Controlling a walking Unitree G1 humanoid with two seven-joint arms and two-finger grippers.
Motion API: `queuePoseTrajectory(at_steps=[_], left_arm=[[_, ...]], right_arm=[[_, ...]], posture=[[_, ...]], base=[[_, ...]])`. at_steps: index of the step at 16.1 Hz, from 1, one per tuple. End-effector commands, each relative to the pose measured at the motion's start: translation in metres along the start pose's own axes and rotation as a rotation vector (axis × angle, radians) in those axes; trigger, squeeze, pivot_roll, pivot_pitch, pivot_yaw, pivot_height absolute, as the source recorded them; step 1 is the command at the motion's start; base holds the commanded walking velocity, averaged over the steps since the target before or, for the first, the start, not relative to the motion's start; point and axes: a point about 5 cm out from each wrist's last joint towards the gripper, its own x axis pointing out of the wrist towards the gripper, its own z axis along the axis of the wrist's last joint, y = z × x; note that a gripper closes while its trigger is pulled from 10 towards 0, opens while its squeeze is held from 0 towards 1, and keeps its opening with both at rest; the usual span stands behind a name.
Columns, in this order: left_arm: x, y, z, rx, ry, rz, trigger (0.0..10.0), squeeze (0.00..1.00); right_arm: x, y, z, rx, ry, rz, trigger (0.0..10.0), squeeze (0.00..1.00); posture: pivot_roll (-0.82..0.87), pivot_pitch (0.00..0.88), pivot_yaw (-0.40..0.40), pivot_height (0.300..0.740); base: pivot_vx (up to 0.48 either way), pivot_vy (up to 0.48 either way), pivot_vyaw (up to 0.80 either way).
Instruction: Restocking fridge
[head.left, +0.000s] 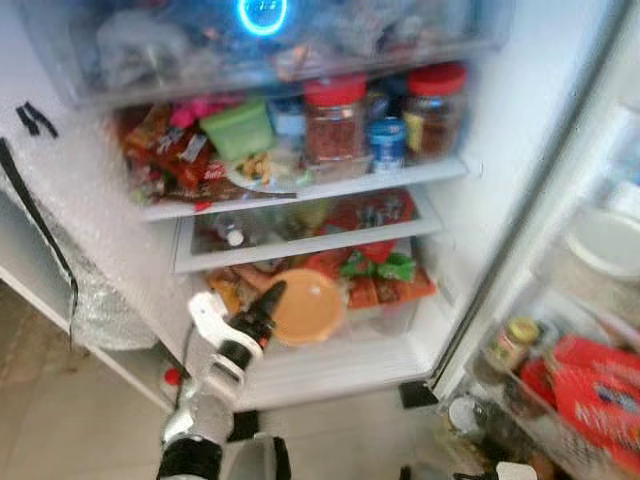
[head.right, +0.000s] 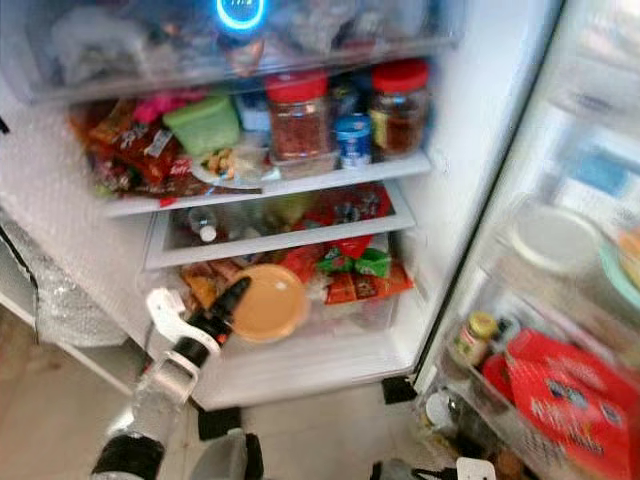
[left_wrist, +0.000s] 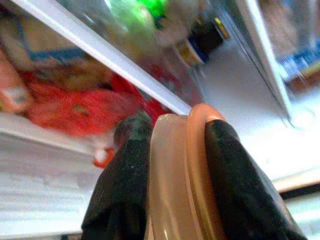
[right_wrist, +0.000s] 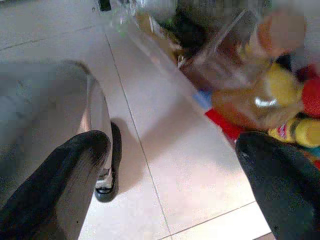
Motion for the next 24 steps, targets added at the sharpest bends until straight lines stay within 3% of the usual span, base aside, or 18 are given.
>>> queuePoseTrajectory(at_steps=[1,16,24], left_arm=[[-0.004,0.005,0.005,-0.006,-0.019,0.018,10.0,0.00],[0.001,0.002,0.007,0.006,-0.034,0.012,10.0,0.00],[0.010,0.000,0.016,-0.017,-0.084,0.018,10.0,0.00]], right_arm=[[0.000,0.010,-0.001,0.005,0.002,0.033,10.0,0.00],[0.000,0.012,-0.002,-0.009,0.009,0.043,10.0,0.00],[0.000,0.012,-0.001,-0.050,0.005,0.034,10.0,0.00]], posture=[[-0.04,0.065,0.091,0.638],[-0.03,0.066,0.089,0.638],[-0.04,0.069,0.085,0.638]], base=[[0.240,0.000,0.00],[0.247,0.000,0.00],[0.000,0.000,0.00]])
